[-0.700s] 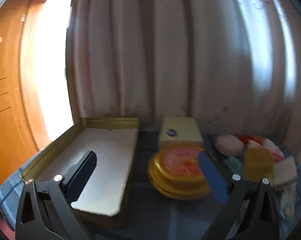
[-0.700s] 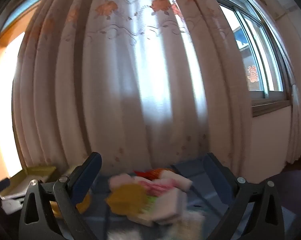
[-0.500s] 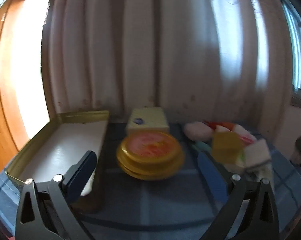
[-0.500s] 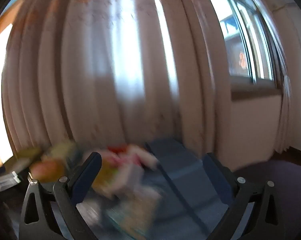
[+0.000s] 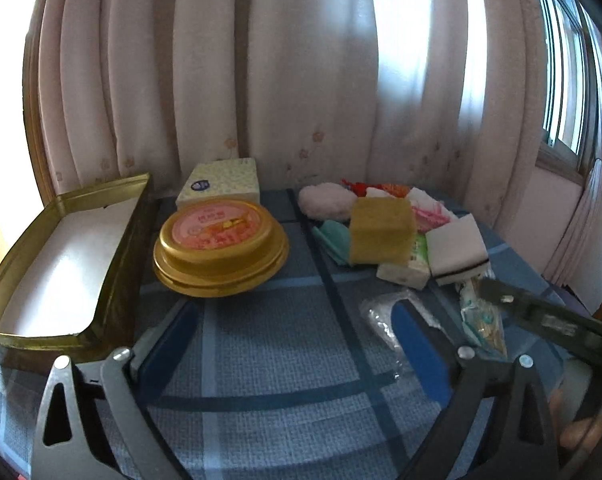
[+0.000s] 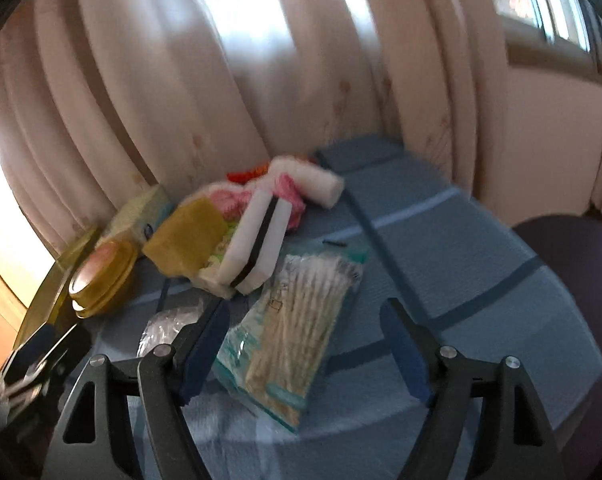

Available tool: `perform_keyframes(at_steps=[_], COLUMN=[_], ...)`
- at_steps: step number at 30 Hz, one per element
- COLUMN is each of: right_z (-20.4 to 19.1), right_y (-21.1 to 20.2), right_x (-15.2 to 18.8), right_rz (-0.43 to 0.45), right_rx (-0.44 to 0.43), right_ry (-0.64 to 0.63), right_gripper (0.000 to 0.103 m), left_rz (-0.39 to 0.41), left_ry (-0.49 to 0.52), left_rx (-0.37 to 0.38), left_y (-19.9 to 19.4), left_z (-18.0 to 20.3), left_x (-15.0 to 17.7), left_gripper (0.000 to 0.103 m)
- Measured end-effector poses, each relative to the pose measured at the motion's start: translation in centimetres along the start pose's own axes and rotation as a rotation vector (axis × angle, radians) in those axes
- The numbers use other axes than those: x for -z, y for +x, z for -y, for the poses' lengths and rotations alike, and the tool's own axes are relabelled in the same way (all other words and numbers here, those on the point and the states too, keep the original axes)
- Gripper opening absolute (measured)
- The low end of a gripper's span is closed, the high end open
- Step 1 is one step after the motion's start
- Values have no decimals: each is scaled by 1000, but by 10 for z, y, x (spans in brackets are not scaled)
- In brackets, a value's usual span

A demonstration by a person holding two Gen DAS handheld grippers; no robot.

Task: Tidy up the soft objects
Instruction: 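Grasp the clear plastic bag with the left tool while the right tool grasps the cotton-swab pack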

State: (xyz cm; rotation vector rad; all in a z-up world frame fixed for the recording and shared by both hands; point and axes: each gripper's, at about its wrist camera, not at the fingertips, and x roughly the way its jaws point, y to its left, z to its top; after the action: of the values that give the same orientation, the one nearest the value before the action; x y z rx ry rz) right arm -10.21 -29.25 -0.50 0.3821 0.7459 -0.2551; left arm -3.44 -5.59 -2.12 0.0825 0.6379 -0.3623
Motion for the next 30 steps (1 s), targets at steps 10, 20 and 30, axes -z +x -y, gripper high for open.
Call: perform_keyframes(at_steps=[10,20,30], right_z=[-19,22,27], right_y=[24,-37,-66], right_x=[3,19,17], right_rz=[-82,79,210], right_rx=[61,44,56], right_ry=[-156,-133,-162], right_gripper=[38,36,36], left_rz=[-22,-117,-209], left_ry=[11,29,68], left_rx=[48,170,113], left_y=[11,33,69], left_z=[10,50,74], left_x=[-1,-7,5], left_gripper=[98,88,52])
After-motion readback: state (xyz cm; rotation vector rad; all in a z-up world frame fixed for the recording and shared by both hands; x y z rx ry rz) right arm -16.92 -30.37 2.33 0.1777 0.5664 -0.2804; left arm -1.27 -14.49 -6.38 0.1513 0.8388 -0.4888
